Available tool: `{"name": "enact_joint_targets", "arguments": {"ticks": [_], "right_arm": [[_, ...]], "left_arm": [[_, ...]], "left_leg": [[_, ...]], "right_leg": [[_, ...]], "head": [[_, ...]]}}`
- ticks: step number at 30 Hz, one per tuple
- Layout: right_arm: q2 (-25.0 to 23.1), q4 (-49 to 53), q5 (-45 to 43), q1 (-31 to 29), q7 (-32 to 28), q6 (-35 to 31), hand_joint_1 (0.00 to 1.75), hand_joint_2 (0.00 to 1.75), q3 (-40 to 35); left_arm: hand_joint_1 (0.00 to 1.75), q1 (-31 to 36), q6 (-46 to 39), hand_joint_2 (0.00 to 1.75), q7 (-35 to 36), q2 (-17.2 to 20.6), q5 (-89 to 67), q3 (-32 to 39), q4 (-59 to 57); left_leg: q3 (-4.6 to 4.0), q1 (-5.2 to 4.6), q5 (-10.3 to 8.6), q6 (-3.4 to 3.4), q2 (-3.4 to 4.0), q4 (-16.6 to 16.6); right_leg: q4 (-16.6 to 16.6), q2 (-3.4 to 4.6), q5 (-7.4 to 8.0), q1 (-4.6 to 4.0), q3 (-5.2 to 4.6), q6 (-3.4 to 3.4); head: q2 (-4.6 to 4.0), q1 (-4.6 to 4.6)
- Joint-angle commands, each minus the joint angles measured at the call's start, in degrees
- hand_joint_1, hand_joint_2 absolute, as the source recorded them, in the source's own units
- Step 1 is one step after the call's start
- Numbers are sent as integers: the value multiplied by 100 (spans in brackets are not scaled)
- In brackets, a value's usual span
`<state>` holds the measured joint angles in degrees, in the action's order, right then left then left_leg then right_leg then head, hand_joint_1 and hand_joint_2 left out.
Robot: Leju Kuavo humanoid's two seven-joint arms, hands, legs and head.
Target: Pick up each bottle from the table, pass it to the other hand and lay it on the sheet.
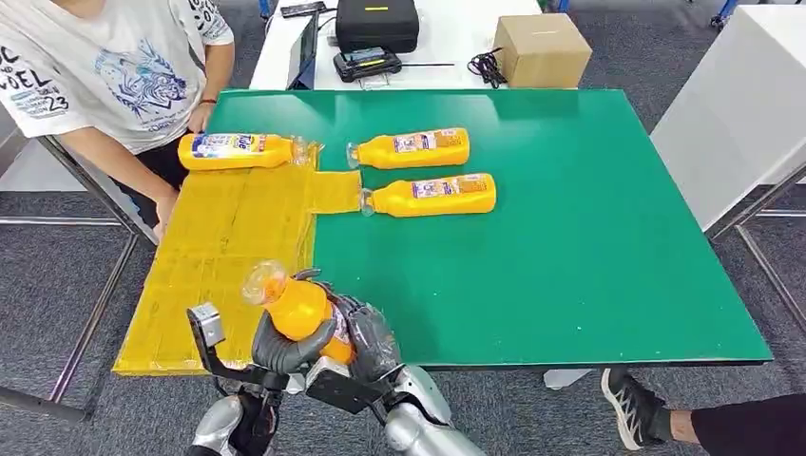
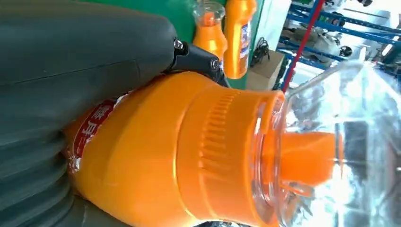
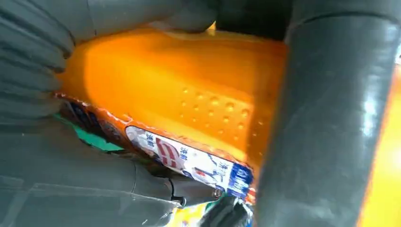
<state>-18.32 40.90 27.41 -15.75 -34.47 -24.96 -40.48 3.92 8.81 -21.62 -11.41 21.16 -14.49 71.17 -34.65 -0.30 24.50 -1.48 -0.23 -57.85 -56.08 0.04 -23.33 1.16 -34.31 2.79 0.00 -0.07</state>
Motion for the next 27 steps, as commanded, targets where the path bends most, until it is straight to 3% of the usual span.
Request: {"name": "enact_joint_targets", "arguments": {"ticks": [1,8,13,16,17,23,26,27], "right_arm": [[201,922,-18,561,261,-4,0,0,187],[470,2718,-346,1053,240,143,0,0,618],[524,3379,-436,1299,84,48,0,0,692],[599,4066,-862,1461,-341,-151,0,0,654],[653,4403,-1077,1493,-517,-183,0,0,585],[712,4568,-1094,1494,-399,-194,0,0,511],[842,4916,-1352,1313,-553,-264,0,0,252],[837,4986,-1356,1255,-553,-199,0,175,209]], "left_arm": [[175,399,-81,175,2,-51,59,-39,565],[175,500,-516,175,-60,-86,99,219,676],[175,541,-818,175,-167,-74,-33,300,623],[175,800,-1804,175,-662,-55,-1060,400,462],[175,993,-2596,175,-1057,28,-2068,409,297],[175,1095,-2541,175,-1068,21,-2085,549,182],[175,1476,-4070,175,-1091,245,-4475,608,-456],[175,1695,-4415,175,-994,388,-5338,616,-839]], "left_leg": [[13,20,15,12,-33,-14],[-9,7,3,6,-32,-4],[5,11,10,11,-38,-3],[-5,9,8,9,-36,-6],[-16,3,1,5,-38,-4],[14,12,12,13,-28,0],[2,7,6,8,-24,2],[8,12,11,11,-23,-3]], "right_leg": [[-2,-37,-22,-21,32,-18],[-1,-23,-9,-7,9,-8],[3,-23,-14,-11,28,-13],[-1,-20,-11,-10,15,-11],[-3,-20,-7,-3,2,-6],[6,-12,-12,-13,33,-16],[5,-7,-6,-7,19,-10],[2,-7,-10,-13,26,-14]], "head": [[0,0],[0,6],[0,0],[0,-2],[0,2],[0,0],[0,0],[0,0]]}}
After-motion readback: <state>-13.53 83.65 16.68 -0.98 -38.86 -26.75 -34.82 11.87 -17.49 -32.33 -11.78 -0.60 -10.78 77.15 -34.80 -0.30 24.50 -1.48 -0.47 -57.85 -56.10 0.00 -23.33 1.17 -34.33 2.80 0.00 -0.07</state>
